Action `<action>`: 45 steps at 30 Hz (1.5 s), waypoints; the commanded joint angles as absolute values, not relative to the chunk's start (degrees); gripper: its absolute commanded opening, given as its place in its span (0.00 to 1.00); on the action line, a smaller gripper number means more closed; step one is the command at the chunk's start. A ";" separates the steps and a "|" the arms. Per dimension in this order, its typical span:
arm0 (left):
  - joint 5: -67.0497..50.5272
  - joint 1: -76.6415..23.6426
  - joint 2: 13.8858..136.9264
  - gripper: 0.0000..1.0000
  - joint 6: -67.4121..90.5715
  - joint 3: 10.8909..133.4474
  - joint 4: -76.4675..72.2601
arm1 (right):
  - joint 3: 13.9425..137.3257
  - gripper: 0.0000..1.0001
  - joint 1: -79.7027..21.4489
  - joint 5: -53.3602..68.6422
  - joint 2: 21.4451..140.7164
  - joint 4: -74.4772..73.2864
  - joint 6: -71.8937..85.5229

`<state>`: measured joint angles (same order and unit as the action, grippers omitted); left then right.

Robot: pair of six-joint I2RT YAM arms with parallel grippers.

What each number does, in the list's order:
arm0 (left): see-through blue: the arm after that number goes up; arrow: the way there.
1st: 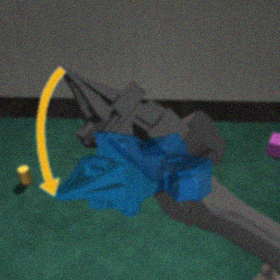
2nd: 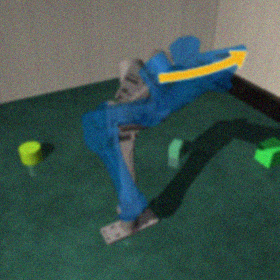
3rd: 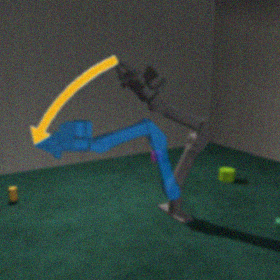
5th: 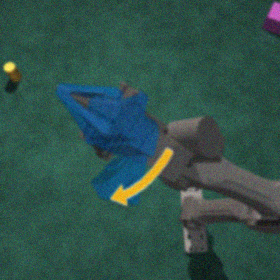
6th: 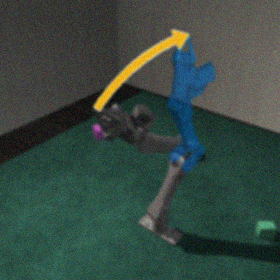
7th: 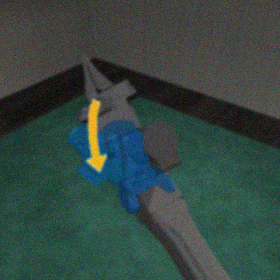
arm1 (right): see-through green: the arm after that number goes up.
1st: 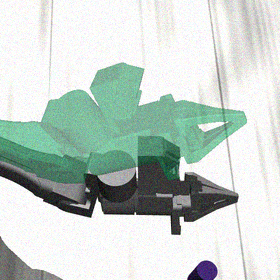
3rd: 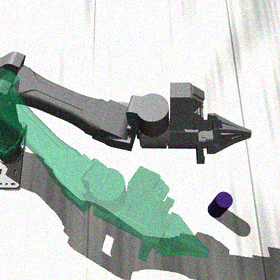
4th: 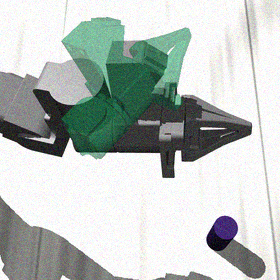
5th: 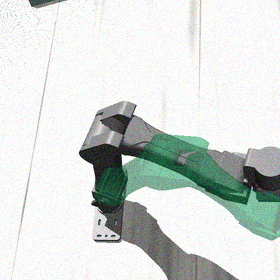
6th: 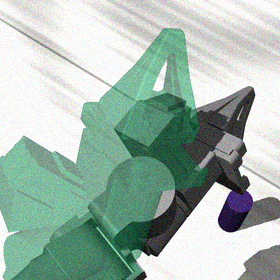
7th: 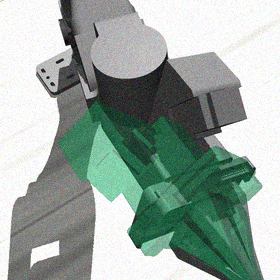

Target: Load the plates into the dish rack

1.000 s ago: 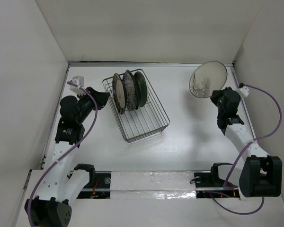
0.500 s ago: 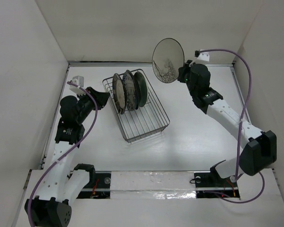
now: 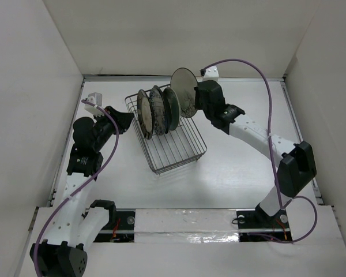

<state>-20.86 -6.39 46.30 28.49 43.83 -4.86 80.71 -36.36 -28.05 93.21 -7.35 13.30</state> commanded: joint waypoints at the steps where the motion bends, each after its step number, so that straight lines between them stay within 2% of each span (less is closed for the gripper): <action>1: -21.88 -6.68 46.14 0.19 27.95 44.48 -7.12 | 87.71 0.00 -37.62 -32.16 92.98 -1.48 12.48; 16: -22.14 -6.68 45.53 0.19 28.12 44.04 -7.38 | 95.70 0.00 -44.20 -41.82 103.87 -7.73 8.44; 26: -20.66 -6.68 45.26 0.19 27.60 44.56 -6.59 | 96.68 0.00 -47.90 -46.23 108.10 -8.87 8.43; 30: -22.15 -6.68 45.53 0.19 28.12 44.12 -7.29 | 95.89 0.14 -47.90 -46.67 107.85 -8.97 10.10; 31: -21.45 -6.68 45.18 0.19 28.04 44.12 -7.12 | 95.45 0.24 -47.90 -46.67 107.41 -8.70 10.28; 34: -21.27 -6.68 45.87 0.19 27.86 44.65 -6.77 | 94.31 0.45 -47.90 -47.37 105.47 -7.56 10.37; 40: -21.54 -6.68 45.35 0.19 27.95 44.30 -7.29 | 89.31 0.59 -47.90 -45.62 97.93 -4.49 11.78; 45: -23.47 -6.68 45.53 0.21 28.04 43.86 -8.17 | 79.23 0.61 -47.37 -43.42 88.53 2.26 11.60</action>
<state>-21.67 -6.39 46.39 28.53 43.83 -4.91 84.03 -47.31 -43.68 95.20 -5.93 10.81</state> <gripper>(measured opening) 0.207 0.605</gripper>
